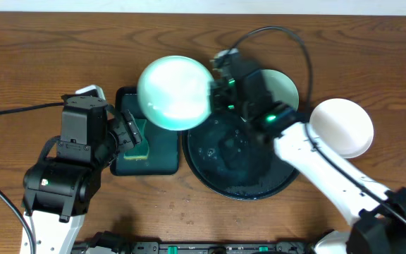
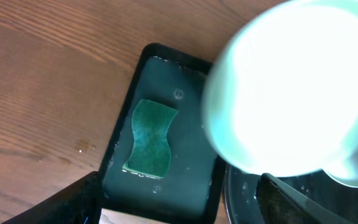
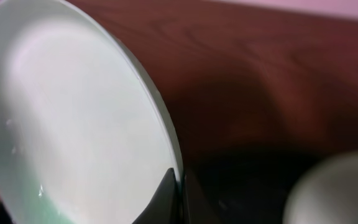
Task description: Clean dirty plates on tray and stack at the side
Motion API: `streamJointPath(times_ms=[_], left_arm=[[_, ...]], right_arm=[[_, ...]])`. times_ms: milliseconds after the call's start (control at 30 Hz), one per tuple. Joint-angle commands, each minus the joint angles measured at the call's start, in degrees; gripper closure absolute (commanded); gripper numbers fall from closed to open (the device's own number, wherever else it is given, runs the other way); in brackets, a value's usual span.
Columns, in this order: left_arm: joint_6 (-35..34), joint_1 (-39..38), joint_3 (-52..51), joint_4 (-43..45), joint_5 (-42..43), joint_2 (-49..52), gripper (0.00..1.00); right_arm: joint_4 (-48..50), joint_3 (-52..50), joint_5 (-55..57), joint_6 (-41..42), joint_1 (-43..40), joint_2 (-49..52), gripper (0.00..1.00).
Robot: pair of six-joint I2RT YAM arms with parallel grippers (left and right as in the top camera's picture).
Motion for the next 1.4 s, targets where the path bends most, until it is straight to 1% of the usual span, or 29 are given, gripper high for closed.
streamJointPath(times_ms=[0, 100, 267, 467, 567, 633, 800, 1000, 1367], left_arm=[[0.4, 0.2, 1.0, -0.2, -0.1, -0.1, 0.20], [0.4, 0.2, 1.0, -0.2, -0.1, 0.0, 0.20], [0.4, 0.2, 1.0, -0.2, -0.1, 0.0, 0.20], [0.4, 0.2, 1.0, -0.2, -0.1, 0.0, 0.20], [0.4, 0.2, 1.0, -0.2, -0.1, 0.0, 0.20], [0.4, 0.2, 1.0, -0.2, -0.1, 0.0, 0.20], [0.4, 0.2, 1.0, -0.2, -0.1, 0.0, 0.20], [0.4, 0.2, 1.0, -0.2, -0.1, 0.0, 0.20], [0.4, 0.2, 1.0, -0.2, -0.1, 0.0, 0.20]], right_arm=[[2.5, 0.7, 11.2, -0.9, 4.6, 3.8, 0.99], [5.0, 0.7, 16.3, -5.0, 8.1, 5.9, 0.99], [6.7, 0.7, 27.5, -10.4, 13.3, 5.3, 0.99], [10.7, 0.7, 44.0, -21.9, 19.9, 3.6, 0.99], [14.5, 0.7, 52.5, -26.9, 22.6, 3.2, 0.99], [17.3, 0.7, 55.8, -29.9, 23.7, 3.2, 0.99], [22.8, 0.7, 57.4, -36.4, 25.0, 3.2, 0.99], [26.8, 0.7, 59.2, -40.1, 25.4, 3.2, 0.99], [27.0, 0.7, 59.2, -40.4, 25.4, 3.2, 0.99]])
